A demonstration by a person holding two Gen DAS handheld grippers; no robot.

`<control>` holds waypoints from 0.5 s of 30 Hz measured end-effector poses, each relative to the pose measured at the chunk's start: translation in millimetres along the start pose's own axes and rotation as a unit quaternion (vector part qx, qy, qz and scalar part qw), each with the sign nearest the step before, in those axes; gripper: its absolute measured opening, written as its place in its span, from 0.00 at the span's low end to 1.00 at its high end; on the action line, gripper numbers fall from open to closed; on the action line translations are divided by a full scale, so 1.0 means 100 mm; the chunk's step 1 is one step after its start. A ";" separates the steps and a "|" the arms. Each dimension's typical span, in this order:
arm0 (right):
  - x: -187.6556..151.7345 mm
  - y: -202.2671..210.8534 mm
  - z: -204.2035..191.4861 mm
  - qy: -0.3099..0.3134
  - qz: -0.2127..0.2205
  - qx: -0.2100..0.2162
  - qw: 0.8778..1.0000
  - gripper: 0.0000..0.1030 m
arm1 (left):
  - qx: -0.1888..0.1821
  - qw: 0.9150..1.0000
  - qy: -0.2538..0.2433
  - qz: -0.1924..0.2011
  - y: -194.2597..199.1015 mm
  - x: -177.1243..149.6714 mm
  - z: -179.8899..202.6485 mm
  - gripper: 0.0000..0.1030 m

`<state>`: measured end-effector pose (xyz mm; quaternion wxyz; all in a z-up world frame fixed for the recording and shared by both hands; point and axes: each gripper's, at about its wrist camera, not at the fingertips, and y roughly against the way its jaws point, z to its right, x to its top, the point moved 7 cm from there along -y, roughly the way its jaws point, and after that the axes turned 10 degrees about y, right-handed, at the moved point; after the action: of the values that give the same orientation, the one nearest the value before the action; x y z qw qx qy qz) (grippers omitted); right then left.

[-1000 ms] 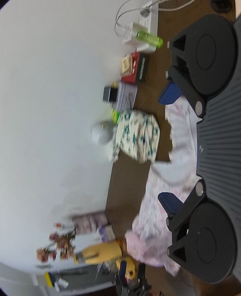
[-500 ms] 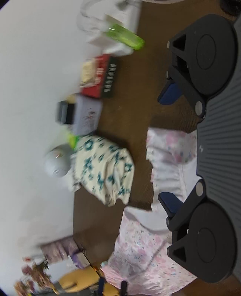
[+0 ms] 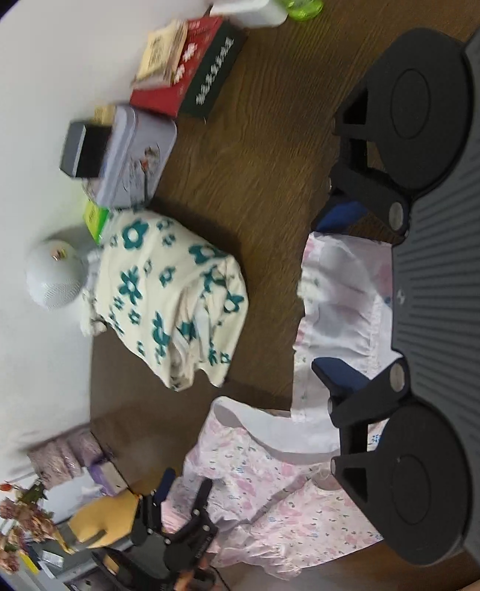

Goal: Fold clothes

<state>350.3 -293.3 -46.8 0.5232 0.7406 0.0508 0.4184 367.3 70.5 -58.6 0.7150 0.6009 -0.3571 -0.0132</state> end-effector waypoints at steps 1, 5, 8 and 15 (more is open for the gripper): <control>0.00 -0.03 0.00 0.002 -0.004 0.001 1.000 0.62 | -0.004 1.000 -0.001 -0.006 -0.02 -0.02 0.00 0.49; 0.00 -0.06 -0.02 0.007 -0.010 -0.001 1.000 0.37 | -0.024 1.000 0.007 -0.015 -0.04 -0.04 -0.02 0.32; 0.01 -0.05 -0.04 0.016 -0.010 -0.005 1.000 0.18 | -0.027 1.000 0.003 -0.005 -0.02 -0.04 0.00 0.04; 0.01 0.10 -0.19 0.054 0.015 -0.034 0.998 0.05 | 0.012 0.994 -0.061 0.087 0.34 -0.08 0.22 0.01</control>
<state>334.3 -283.3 -35.9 0.5383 0.6994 0.0531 0.4672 336.2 65.2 -32.7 0.6829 0.5742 -0.4512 0.0167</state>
